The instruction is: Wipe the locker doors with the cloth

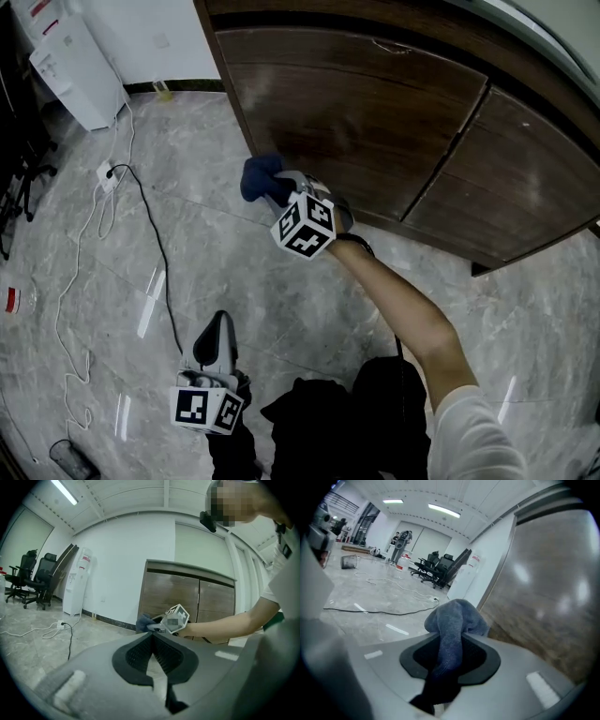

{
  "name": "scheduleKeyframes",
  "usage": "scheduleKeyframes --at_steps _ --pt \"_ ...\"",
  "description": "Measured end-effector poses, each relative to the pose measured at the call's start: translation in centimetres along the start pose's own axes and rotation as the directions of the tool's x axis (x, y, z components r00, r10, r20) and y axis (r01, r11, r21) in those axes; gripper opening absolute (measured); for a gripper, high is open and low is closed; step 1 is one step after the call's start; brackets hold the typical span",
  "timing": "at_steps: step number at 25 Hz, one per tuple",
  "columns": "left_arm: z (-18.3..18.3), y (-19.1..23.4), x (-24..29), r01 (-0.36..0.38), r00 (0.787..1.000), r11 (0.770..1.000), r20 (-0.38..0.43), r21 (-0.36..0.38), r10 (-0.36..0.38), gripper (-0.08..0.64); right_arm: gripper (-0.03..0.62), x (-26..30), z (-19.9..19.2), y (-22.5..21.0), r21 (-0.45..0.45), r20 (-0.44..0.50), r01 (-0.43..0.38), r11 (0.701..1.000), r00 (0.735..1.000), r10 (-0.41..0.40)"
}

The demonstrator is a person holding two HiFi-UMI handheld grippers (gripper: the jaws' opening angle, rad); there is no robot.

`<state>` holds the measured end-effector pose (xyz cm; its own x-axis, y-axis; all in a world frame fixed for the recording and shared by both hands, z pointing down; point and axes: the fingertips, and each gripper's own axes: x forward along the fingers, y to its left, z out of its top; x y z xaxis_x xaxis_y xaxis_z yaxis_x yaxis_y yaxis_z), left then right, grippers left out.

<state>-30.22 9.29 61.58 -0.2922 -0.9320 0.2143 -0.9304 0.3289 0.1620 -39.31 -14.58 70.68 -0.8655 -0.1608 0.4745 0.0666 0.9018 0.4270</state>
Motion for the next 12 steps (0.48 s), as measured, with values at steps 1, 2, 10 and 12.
scheduleKeyframes --at_steps 1,2,10,12 --pt "0.3 -0.6 0.3 0.006 1.000 1.000 0.003 0.005 -0.006 0.000 0.109 -1.3 0.7 0.3 -0.020 0.026 -0.011 1.000 1.000 0.012" --pt "0.7 -1.3 0.5 0.010 1.000 1.000 0.007 0.010 -0.010 0.000 0.110 -2.6 1.3 0.5 -0.033 0.049 -0.021 0.999 0.999 0.023" --pt "7.2 -8.9 1.1 0.042 0.999 0.999 0.002 0.026 -0.042 0.000 0.110 -16.4 3.9 -0.9 0.010 0.135 -0.056 0.998 0.989 0.054" --pt "10.5 -11.4 1.2 0.058 0.998 0.998 0.001 0.031 -0.058 0.000 0.110 -20.7 4.9 -2.1 0.059 0.150 -0.057 0.997 0.987 0.048"
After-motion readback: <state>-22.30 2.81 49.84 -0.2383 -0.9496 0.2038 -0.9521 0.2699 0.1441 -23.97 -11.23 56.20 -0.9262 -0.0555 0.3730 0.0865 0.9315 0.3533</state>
